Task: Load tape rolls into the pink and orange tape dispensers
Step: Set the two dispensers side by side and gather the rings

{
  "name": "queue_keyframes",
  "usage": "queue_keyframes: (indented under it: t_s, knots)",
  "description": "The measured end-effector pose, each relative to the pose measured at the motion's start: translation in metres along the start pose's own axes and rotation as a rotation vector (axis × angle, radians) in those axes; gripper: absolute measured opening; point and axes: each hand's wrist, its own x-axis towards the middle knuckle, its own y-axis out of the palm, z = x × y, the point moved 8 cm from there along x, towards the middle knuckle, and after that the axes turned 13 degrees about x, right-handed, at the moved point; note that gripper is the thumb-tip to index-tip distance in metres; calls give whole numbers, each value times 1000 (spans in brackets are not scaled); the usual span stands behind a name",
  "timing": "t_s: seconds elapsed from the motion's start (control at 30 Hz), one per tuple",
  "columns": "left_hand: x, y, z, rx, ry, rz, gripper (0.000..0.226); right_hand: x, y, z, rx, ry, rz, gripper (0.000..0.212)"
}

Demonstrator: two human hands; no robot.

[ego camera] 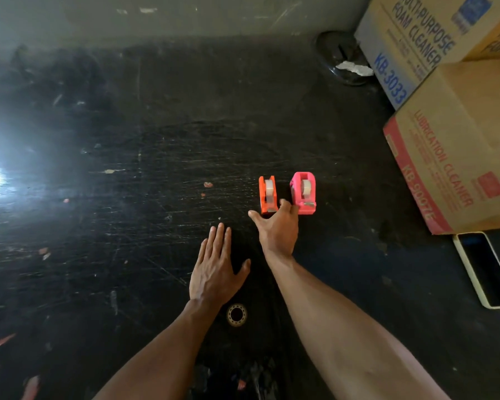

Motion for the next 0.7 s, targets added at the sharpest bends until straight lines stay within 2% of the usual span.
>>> queue_keyframes:
  t_s: [0.1, 0.23, 0.4, 0.47, 0.7]
  knots:
    - [-1, -3, 3, -77, -13, 16, 86, -28, -16, -8, 68, 18, 58, 89]
    - [-25, -19, 6, -253, -125, -11, 80, -87, -53, -35, 96, -1, 122, 86]
    - [-109, -30, -1, -423, -285, -113, 79, -163, -105, -91, -9, -17, 210, 89]
    - [-145, -21, -6, -461, -342, -93, 84, -185, -124, -113, -24, -6, 232, 92]
    - [-208, 11, -14, -501, -459, 9, 100, -197, -184, -160, -113, -50, 113, 98]
